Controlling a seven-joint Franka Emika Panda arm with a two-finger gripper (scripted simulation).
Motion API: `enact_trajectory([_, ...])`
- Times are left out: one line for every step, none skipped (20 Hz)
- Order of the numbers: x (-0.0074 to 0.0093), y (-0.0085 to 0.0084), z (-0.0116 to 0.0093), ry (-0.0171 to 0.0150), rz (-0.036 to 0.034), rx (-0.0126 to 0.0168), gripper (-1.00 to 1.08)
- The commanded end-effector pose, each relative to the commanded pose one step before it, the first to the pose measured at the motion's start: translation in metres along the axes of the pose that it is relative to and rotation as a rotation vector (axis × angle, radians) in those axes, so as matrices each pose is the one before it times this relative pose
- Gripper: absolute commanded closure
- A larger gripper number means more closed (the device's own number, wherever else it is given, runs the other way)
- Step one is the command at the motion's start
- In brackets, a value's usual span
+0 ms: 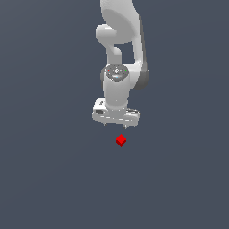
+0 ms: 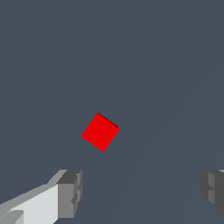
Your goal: Pick up the red cube and move it to a goal position.
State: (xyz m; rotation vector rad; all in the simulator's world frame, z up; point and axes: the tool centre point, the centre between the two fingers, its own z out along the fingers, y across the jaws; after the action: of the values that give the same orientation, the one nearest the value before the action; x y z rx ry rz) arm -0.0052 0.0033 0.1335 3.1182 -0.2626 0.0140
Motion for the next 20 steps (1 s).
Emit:
enact_trajectory([0.00011,-0.00359,0.01005,-0.00136,0.05355,0.00018,-0.92])
enact_trajectory([0.00013,-0.00161,0.00453,-0.00048,0.02464,0.00016,-0.92])
enact_trajectory([0.00015,-0.00169,0.00475,-0.0005,0.02583,0.00017,-0.92])
enact_trajectory([0.00016,-0.00171,0.0048,-0.0005,0.0261,0.00018,-0.92])
enact_trajectory([0.00016,-0.00173,0.00484,-0.0005,0.02629,0.00019,-0.92])
enact_trajectory([0.00017,-0.00174,0.00488,-0.00051,0.02651,0.0002,-0.92])
enact_trajectory([0.00018,-0.00176,0.00492,-0.00051,0.02672,0.00022,-0.92])
enact_trajectory([0.00019,-0.00179,0.00496,-0.00051,0.02693,0.00023,-0.92])
enact_trajectory([0.0002,-0.0018,0.005,-0.00052,0.02717,0.00025,-0.92])
enact_trajectory([0.00021,-0.00182,0.00505,-0.00053,0.0274,0.00027,-0.92])
enact_trajectory([0.00023,-0.00185,0.00509,-0.00054,0.02764,0.00029,-0.92])
enact_trajectory([0.00024,-0.00185,0.00509,-0.00055,0.02764,0.00032,-0.92])
enact_trajectory([0.00024,-0.00179,0.00489,-0.00054,0.02654,0.00033,-0.92])
enact_trajectory([0.00024,-0.00171,0.00466,-0.00052,0.02529,0.00033,-0.92])
enact_trajectory([0.00023,-0.00163,0.00442,-0.0005,0.024,0.00033,-0.92])
enact_trajectory([0.00022,-0.00155,0.00418,-0.00049,0.02271,0.00033,-0.92])
enact_trajectory([0.00023,-0.00147,0.00394,-0.00048,0.02143,0.00033,-0.92])
enact_trajectory([0.00023,-0.00139,0.00369,-0.00047,0.0201,0.00034,-0.92])
enact_trajectory([0.00024,-0.0013,0.00343,-0.00046,0.01875,0.00035,-0.92])
enact_trajectory([0.00023,-0.00122,0.00319,-0.00045,0.01742,0.00034,-0.92])
